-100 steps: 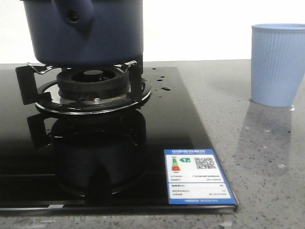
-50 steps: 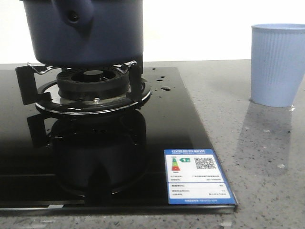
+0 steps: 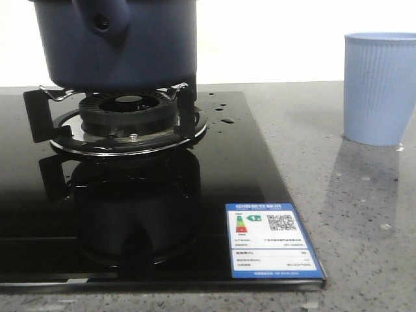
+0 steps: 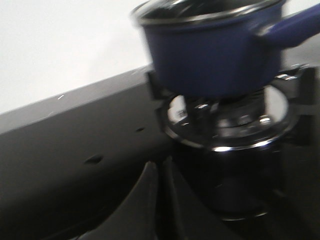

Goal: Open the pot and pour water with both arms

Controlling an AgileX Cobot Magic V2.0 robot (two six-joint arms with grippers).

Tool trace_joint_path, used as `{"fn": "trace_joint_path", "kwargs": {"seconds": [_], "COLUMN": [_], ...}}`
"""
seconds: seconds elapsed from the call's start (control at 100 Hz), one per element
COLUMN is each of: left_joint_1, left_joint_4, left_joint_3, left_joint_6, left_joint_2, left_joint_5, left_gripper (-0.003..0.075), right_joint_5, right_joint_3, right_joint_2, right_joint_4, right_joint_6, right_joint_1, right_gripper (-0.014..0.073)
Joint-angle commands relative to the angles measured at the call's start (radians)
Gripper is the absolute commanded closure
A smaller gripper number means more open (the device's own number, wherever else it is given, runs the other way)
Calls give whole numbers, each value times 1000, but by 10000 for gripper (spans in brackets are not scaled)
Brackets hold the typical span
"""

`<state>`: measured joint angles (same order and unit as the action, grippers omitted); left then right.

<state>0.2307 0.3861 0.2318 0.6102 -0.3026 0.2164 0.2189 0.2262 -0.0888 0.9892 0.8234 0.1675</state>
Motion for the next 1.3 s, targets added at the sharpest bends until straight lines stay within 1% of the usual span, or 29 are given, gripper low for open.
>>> {"fn": "trace_joint_path", "kwargs": {"seconds": [0.0,0.04,0.07,0.13,0.22,0.33,0.43,0.56,0.65,0.78,1.29], "left_joint_1": [3,3,3,2,-12,-36,-65,-102,-118,-126,-126], "left_joint_4": [-311,-372,-407,-410,-386,-356,-356,-356,-356,-376,-376], "left_joint_3": [-19,-56,-82,-140,-202,-249,-256,-272,-272,-272,-272], "left_joint_6": [-359,-413,-428,-432,-437,-437,-437,-437,-434,-433,-433], "left_joint_2": [15,35,53,103,186,275,330,331,331,331,331], "left_joint_5": [-164,-216,-252,-297,-295,-240,-129,-17,106,94,93], "left_gripper": [739,739,739,739,739,739,739,739,739,739,739], "right_joint_5": [38,38,38,38,38,38,38,40,40,40,40], "right_joint_3": [24,24,24,24,24,24,24,24,24,24,24], "right_joint_2": [-12,-12,-12,-12,-12,-12,-12,-12,-12,-12,-12], "right_joint_4": [-5,-5,-5,-5,-5,-5,-5,-5,-5,-5,-5], "right_joint_6": [-1,-1,-1,-1,-1,-1,-1,-1,-1,-1,-1], "right_joint_1": [-6,-6,-6,-6,-6,-6,-6,-6,-6,-6,-6], "right_gripper": [659,659,659,659,659,659,659,659,659,659,659]}}
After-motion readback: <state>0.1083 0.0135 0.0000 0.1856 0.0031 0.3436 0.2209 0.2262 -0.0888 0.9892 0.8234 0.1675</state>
